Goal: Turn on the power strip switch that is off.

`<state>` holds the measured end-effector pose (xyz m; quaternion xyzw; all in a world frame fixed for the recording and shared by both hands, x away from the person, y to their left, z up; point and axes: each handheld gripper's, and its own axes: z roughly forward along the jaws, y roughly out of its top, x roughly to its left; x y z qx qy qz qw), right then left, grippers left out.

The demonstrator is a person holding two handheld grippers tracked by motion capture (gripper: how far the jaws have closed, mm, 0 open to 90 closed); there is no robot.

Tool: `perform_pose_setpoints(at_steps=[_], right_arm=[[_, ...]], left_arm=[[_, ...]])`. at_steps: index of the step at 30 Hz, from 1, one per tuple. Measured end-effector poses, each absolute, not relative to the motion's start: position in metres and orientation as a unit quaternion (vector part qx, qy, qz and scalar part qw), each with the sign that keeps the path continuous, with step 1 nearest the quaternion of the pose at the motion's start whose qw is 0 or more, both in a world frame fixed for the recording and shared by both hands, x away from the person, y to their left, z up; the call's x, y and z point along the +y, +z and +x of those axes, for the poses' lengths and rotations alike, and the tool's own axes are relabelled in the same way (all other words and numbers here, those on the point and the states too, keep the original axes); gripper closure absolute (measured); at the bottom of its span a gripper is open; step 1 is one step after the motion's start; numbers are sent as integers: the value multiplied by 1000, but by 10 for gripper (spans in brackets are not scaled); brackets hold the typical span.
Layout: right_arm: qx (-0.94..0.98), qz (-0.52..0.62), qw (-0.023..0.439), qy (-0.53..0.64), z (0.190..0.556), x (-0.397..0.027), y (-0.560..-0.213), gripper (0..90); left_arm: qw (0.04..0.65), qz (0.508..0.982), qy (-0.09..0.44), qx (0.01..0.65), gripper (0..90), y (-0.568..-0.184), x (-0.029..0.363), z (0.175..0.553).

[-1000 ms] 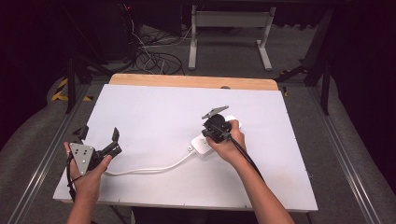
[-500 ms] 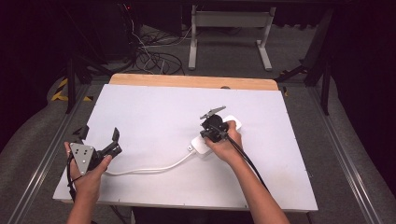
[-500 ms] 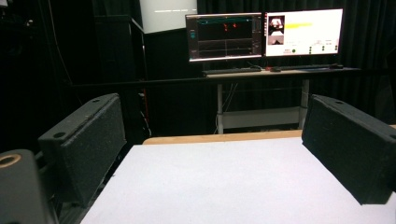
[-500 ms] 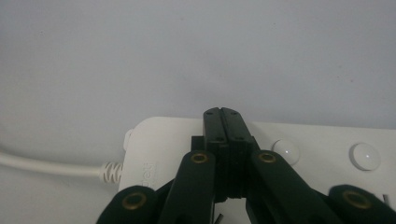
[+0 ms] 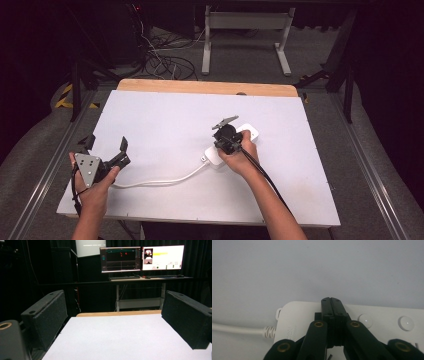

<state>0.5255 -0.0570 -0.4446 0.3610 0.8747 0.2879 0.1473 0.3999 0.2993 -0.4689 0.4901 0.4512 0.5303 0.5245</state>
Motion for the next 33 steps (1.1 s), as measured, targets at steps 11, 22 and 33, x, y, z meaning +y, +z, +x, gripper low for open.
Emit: perform_pose_setpoints(at_steps=[11,22,33], right_arm=[[874,368,146,281,526,-55,-444,900],[874,375,152,270,525,-52,-443,900],[871,383,148,271,526,-52,-443,900]], left_arm=[[524,493,531,449,71,-469,298,400],[523,494,530,448,71,-469,298,401],[524,495,529,449,71,-469,297,401]])
